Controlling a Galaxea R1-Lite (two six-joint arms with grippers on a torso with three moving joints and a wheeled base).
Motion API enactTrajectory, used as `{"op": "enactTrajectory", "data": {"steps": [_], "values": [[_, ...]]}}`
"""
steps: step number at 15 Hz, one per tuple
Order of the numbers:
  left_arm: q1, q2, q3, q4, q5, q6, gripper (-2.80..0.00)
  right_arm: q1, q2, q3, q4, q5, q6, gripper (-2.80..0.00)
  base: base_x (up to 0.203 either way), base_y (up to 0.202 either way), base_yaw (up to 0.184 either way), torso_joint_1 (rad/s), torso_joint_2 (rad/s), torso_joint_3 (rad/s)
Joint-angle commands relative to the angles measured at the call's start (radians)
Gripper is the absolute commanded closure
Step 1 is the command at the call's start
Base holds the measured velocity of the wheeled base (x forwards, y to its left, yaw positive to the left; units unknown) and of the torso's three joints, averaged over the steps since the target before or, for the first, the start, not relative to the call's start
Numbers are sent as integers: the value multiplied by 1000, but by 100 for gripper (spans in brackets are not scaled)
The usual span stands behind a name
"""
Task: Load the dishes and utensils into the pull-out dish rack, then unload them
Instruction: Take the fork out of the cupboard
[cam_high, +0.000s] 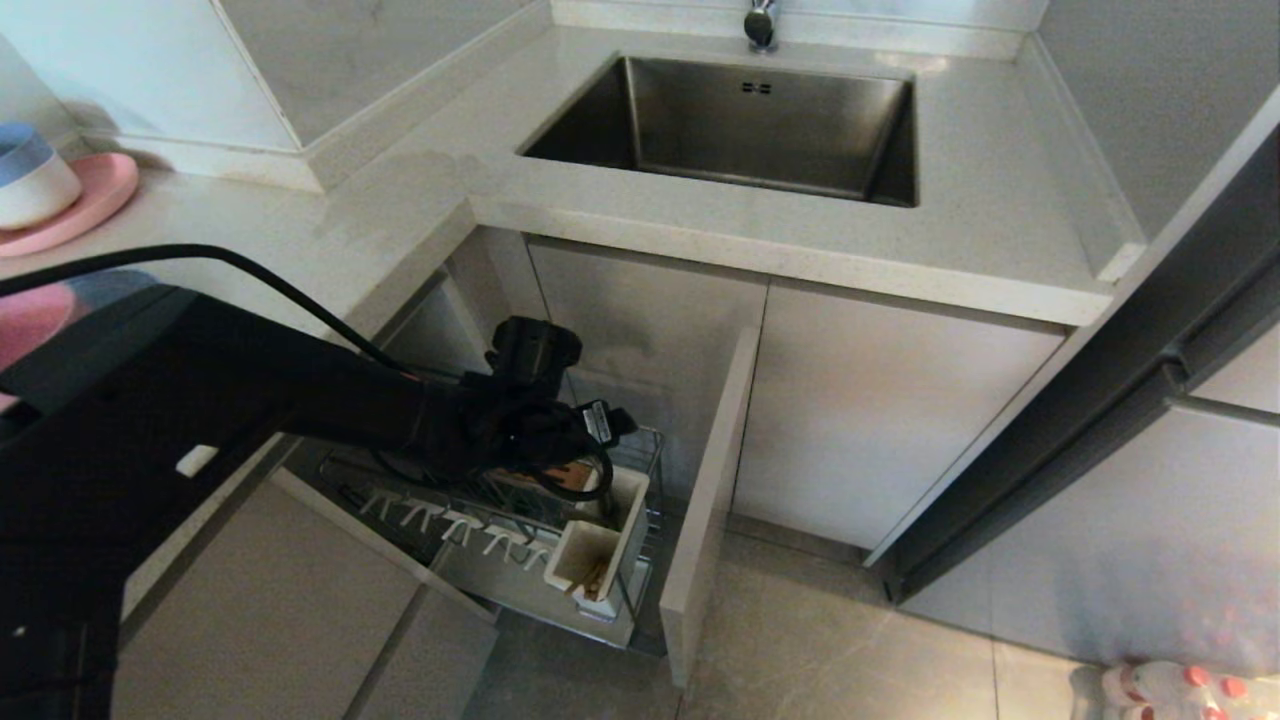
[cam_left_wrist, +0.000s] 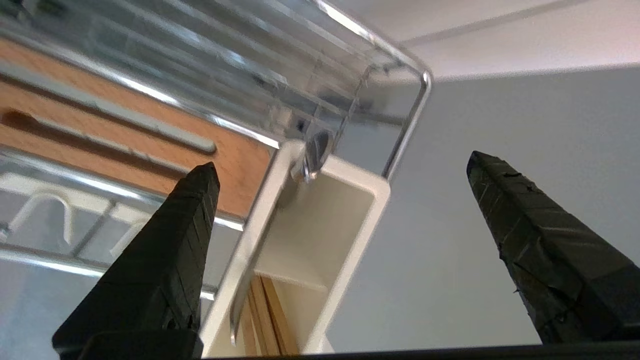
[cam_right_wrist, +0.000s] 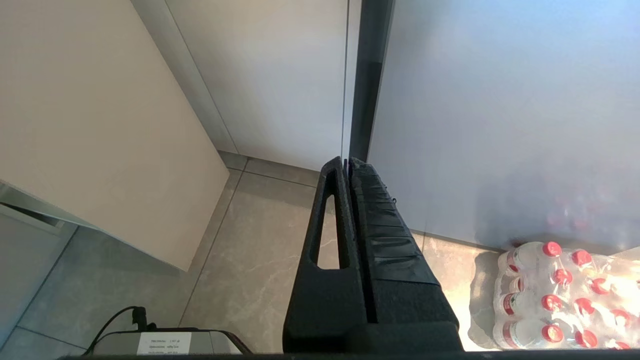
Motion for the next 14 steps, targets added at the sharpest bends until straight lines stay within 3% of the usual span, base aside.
{"op": "enactTrajectory", "data": {"steps": [1, 4, 8, 14], "values": [[-9, 3, 19, -32, 27, 8, -280, 0, 2, 0, -1, 0, 0, 0, 0, 0, 0, 0, 0, 0], [-22, 47, 54, -139, 109, 40, -280, 0, 1, 0, -1, 0, 0, 0, 0, 0, 0, 0, 0, 0], [-28, 82, 62, -197, 163, 41, -280, 0, 1, 0, -1, 0, 0, 0, 0, 0, 0, 0, 0, 0], [-22, 123, 43, -208, 175, 41, -280, 0, 2, 0, -1, 0, 0, 0, 0, 0, 0, 0, 0, 0]]}}
